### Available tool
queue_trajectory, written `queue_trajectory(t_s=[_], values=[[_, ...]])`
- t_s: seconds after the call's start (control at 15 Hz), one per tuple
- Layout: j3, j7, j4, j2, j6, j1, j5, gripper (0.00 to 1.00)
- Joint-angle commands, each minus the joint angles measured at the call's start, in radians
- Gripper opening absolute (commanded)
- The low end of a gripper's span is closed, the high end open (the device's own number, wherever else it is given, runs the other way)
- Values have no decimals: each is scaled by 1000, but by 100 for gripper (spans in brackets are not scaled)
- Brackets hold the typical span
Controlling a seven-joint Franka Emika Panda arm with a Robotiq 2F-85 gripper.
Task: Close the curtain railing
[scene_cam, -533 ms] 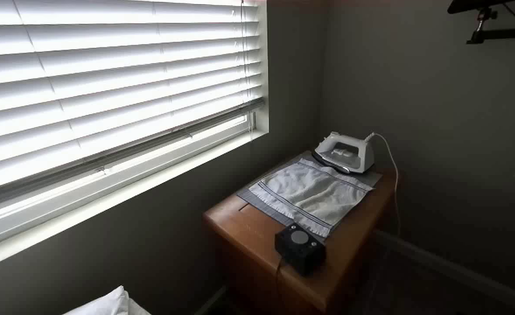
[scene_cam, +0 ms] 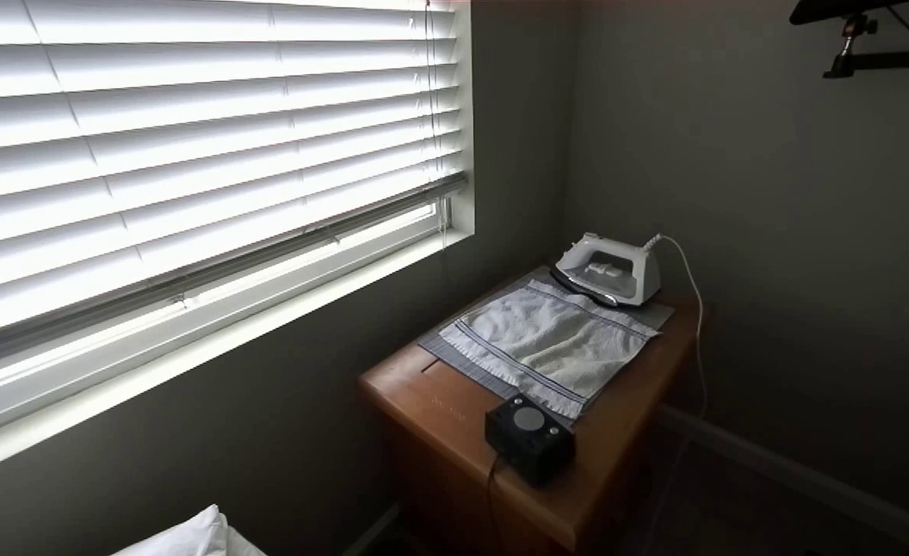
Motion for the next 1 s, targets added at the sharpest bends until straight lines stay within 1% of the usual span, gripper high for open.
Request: queue_trajectory(t_s=[0.0,0.13,0.27,0.4,0.47,0.67,0.8,0.93], values=[[5,69,28,98,143,-59,-45,100],[-12,85,83,224,255,-108,-48,100],[-16,107,119,318,377,-147,-52,100],[-39,108,170,428,496,-178,-59,100],[-54,98,204,486,534,-192,-70,100],[-104,89,331,655,599,-214,-108,100],[-154,52,437,762,620,-200,-112,100],[-202,2,556,870,624,-175,-93,100]])
